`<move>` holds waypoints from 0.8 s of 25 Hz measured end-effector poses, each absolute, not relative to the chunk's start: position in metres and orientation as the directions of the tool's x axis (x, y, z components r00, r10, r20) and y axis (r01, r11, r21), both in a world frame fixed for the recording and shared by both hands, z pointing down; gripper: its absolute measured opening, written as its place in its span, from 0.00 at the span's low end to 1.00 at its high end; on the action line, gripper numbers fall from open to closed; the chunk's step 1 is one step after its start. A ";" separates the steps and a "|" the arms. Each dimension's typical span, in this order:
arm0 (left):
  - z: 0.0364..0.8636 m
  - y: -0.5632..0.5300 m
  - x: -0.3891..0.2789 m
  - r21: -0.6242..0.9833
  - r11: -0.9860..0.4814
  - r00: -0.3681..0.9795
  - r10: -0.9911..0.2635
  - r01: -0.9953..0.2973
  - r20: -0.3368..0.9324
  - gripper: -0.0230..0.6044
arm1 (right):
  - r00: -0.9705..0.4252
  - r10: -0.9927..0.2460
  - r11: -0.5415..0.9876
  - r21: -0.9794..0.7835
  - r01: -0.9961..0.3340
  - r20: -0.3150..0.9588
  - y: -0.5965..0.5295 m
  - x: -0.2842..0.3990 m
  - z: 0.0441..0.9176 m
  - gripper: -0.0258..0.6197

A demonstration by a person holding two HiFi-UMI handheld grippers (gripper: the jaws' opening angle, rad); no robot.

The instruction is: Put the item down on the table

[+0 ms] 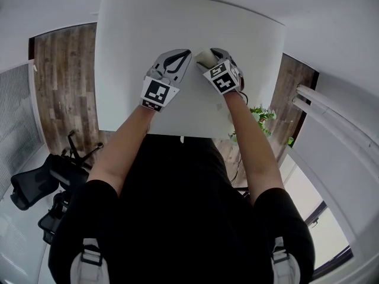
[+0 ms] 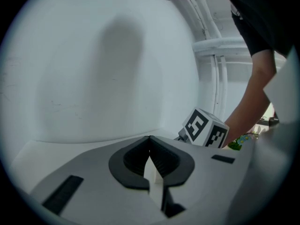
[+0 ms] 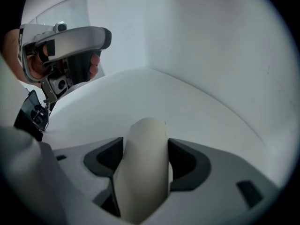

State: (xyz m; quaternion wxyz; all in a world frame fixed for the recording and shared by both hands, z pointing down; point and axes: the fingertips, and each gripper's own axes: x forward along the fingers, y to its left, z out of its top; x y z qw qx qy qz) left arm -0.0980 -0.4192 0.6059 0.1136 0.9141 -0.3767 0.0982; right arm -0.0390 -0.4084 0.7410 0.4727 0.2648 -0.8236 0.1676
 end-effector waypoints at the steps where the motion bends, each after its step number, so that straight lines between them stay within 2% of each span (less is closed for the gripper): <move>1: 0.606 -0.419 -0.098 0.136 -0.690 0.697 -0.667 -0.711 0.265 0.03 | -0.408 -0.273 0.803 -0.027 -0.596 0.871 -0.408 -0.038 0.744 0.51; 8: 0.602 -0.415 -0.099 0.137 -0.693 0.701 -0.665 -0.708 0.257 0.03 | -0.402 -0.262 0.794 -0.042 -0.607 0.877 -0.406 -0.033 0.746 0.51; 14: 0.588 -0.412 -0.101 0.129 -0.690 0.696 -0.673 -0.713 0.248 0.03 | -0.412 -0.303 0.783 -0.022 -0.622 0.859 -0.410 -0.029 0.719 0.52; 20: 0.568 -0.398 -0.102 0.124 -0.679 0.686 -0.686 -0.723 0.244 0.03 | -0.508 -0.378 0.725 -0.093 -0.682 0.774 -0.404 -0.020 0.666 0.52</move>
